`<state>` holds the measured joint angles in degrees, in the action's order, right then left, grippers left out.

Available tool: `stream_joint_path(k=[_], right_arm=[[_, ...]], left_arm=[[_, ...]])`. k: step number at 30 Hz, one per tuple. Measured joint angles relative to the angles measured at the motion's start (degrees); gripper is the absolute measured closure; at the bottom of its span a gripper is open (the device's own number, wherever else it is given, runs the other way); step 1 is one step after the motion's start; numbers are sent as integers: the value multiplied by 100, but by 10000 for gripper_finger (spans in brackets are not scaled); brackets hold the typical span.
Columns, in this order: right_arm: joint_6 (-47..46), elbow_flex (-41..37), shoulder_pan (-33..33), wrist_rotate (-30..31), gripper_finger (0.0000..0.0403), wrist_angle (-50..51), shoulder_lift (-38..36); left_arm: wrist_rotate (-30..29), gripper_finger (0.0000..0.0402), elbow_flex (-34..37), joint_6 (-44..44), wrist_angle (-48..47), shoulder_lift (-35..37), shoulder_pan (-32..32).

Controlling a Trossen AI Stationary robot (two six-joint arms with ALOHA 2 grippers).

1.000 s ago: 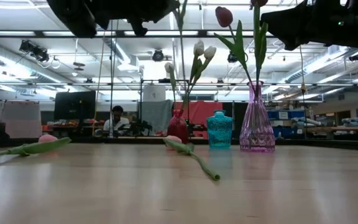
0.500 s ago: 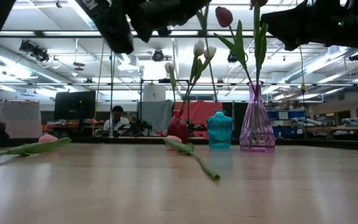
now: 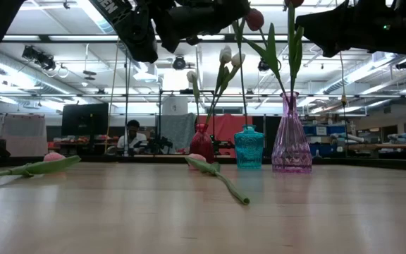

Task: Sort flowers into vase by color
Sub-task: Put the center pink tulip into the blue vase, then put the right pink tulip into the blue vase

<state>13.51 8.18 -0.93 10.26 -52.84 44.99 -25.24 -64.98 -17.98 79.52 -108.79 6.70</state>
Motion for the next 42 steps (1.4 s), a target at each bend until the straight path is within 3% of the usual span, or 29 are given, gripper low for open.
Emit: stream_joint_path(k=[9, 16, 21, 28, 31, 35, 42], right_arm=[[1, 1, 0, 0, 234, -22, 0], [1, -1, 0, 2, 234, -17, 0], [1, 1, 0, 2, 234, 7, 0], [3, 1, 0, 4, 234, 17, 0], [2, 1, 0, 4, 234, 17, 0], [-26, 0, 0, 4, 234, 9, 2], [-29, 0, 0, 6, 234, -20, 2]], left_arm=[[164, 384, 163, 719, -795, 0, 129], [136, 284, 121, 1035, -1484, 3, 119], [112, 235, 124, 1311, -2961, 299, 97], [88, 229, 124, 2578, -5414, 910, -154], [-249, 229, 126, 3088, -6267, 975, -359], [-721, 229, 126, 3683, -6972, 986, -594], [-659, 229, 126, 5669, -8651, 894, -812]])
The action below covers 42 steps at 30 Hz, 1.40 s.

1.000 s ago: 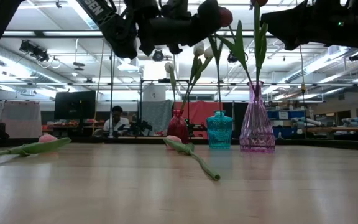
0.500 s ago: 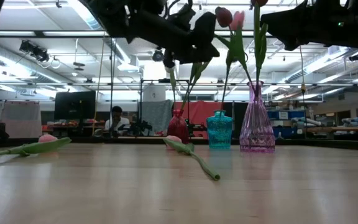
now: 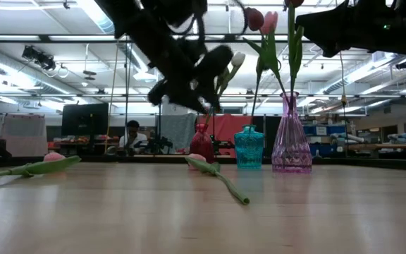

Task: Sort flowers into vase by color
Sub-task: Put the right pink tulip into the blue vase

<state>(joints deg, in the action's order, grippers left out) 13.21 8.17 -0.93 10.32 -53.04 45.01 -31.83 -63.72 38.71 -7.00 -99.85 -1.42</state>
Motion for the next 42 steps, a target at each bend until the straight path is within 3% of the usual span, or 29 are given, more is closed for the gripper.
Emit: stream_joint_path(k=[4, 9, 34, 38, 42], right_arm=[[0, 1, 0, 1, 234, -6, -2], [0, 0, 0, 1, 234, -4, -1], [-15, -3, 0, -6, 234, -30, 23], [-15, -3, 0, -3, 234, -39, 25], [-8, -3, -6, 20, 234, -47, 26]], left_arm=[[375, 229, 0, 883, -567, -279, -25], [914, 229, 0, 1284, -498, -699, -25], [871, 232, -36, 1699, -501, -1251, 14], [875, 258, -39, 1703, -700, -1257, 16], [869, 317, -42, 1695, -962, -1260, 21]])
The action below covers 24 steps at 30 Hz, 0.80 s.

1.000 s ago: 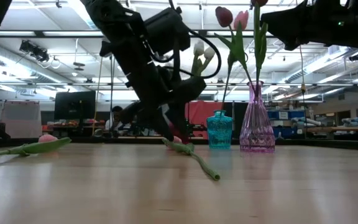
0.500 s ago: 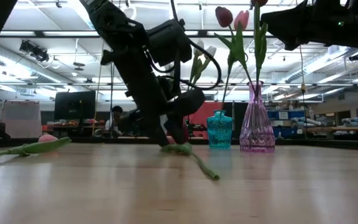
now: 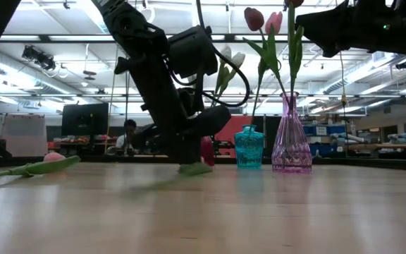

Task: Sort flowers into vase by color
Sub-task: Put the right pink tulip into the blue vase

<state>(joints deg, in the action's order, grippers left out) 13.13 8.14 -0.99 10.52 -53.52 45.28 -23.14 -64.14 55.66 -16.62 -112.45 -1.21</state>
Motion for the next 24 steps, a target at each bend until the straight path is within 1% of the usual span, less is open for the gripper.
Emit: stream_joint_path(k=[3, 4, 9, 12, 14, 18, 21, 24], right_arm=[[8, 0, 0, 9, 234, 2, 0], [8, 0, 1, 9, 234, 2, 0], [10, 0, 2, 7, 234, 12, -2], [12, 0, 2, 7, 234, 37, -2], [33, 0, 2, 7, 234, 54, 0], [54, 0, 2, 7, 234, 92, 0], [54, 0, 2, 12, 234, 90, 0], [32, 0, 2, -6, 234, 105, 0]], left_arm=[[-55, 376, 0, -128, -208, -4, 2], [-74, 386, 0, -168, -232, -6, 0], [-70, 388, -143, -558, -383, -14, 44], [-225, 393, -314, -1066, -545, 73, 37], [-485, 396, -340, -1434, -534, 257, 10], [-1160, 396, -408, -2354, -125, 877, -76], [-1669, 396, -381, -3220, 253, 1139, -189], [-1750, 396, -388, -4137, 1063, 1454, -227]])
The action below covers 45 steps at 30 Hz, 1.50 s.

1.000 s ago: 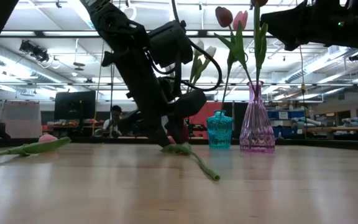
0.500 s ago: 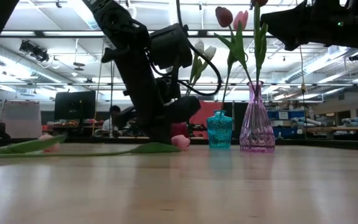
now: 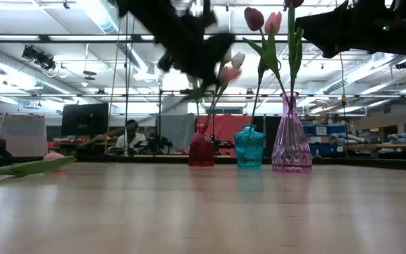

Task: Sort flowers into vase by color
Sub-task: Put the right pink tulip into the blue vase

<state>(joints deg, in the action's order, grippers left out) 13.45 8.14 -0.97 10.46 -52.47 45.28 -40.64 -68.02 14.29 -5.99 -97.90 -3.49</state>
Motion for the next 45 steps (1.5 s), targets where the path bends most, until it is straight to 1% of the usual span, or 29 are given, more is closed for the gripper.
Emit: stream_joint_path(k=[2, 6, 11, 15, 17, 21, 24, 28, 32, 36, 40, 43, 45], right_arm=[[-26, 0, 0, -4, 234, 38, 0], [-29, 2, 2, 43, 234, 163, -7], [18, 2, 0, 40, 234, 170, -70], [26, 4, -2, 71, 233, 85, -140], [42, 4, -2, 40, 230, 68, -221], [59, 4, 64, 17, 221, 109, -599], [64, 4, 140, -2, 218, 449, -985], [168, 4, 184, -146, 218, 1019, -1480], [315, 4, 181, -132, 218, 1563, -1862], [373, 4, 181, 43, 218, 2055, -2267], [359, 2, 181, -31, 218, 2389, -2667], [348, 2, 181, -72, 218, 2566, -2807], [347, 2, 181, -72, 218, 2583, -2837]], left_arm=[[180, 396, 53, -483, 616, 152, 24], [469, 396, 558, -1275, 1890, 435, 116], [639, 396, 1481, -1825, 4038, 850, 180], [1105, 396, 2110, -2240, 5968, 905, 194], [1300, 396, 2258, -2324, 6657, 936, 199], [1502, 395, 2278, -2461, 6935, 909, 199], [1625, 395, 2135, -2491, 7043, 921, 199], [1809, 395, 2000, -2860, 7351, 837, 206], [2166, 394, 1827, -3195, 7801, 562, 338], [2402, 394, 1696, -3185, 8169, 199, 562], [2754, 394, 1631, -3172, 8993, -119, 769], [2952, 396, 1562, -3163, 9478, -270, 895], [3024, 396, 1463, -3078, 9571, -352, 970]])
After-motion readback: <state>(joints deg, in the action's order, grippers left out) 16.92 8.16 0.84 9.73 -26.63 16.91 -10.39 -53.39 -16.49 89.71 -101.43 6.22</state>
